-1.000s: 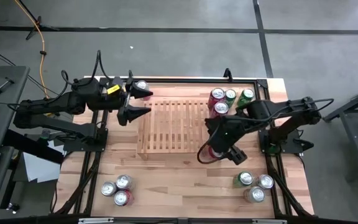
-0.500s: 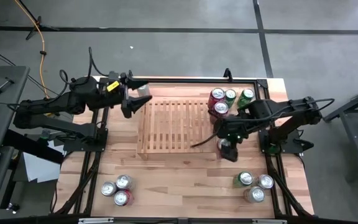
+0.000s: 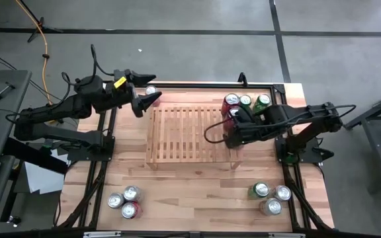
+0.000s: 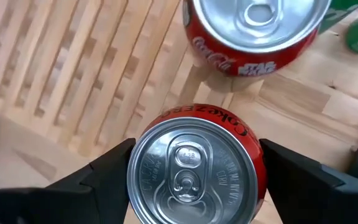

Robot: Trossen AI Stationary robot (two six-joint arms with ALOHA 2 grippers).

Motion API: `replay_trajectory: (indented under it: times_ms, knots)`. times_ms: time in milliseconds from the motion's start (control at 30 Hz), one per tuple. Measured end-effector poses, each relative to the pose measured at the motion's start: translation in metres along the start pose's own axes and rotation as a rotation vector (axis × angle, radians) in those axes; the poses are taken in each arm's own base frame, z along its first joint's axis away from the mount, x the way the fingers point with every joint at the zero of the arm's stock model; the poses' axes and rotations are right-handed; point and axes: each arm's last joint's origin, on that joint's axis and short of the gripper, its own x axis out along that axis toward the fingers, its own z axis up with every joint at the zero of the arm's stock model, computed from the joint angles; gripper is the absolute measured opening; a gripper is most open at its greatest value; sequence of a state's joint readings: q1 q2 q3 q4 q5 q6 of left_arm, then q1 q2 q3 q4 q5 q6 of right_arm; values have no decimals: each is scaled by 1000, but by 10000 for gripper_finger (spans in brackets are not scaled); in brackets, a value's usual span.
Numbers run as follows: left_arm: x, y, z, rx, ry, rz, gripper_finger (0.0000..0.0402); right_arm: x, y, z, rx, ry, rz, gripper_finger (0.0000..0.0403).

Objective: Place canned beverage on shelf
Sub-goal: Put the top left red soda can on the shelf

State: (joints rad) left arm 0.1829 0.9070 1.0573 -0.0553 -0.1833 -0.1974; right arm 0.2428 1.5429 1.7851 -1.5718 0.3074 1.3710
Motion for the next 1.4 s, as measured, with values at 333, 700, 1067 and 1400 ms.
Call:
replay_trajectory:
  times_ms: [333,700,1067,1400]
  knots:
    - [0,0,0,19,11,-52,394,4,-2,12,88,-35,-15,291]
    - [0,0,-3,23,41,-55,394,5,-1,14,99,-32,1,307]
    - [0,0,-3,5,41,-54,394,5,0,13,108,13,12,309]
    - [0,0,-3,4,41,-54,394,5,0,13,56,7,12,310]
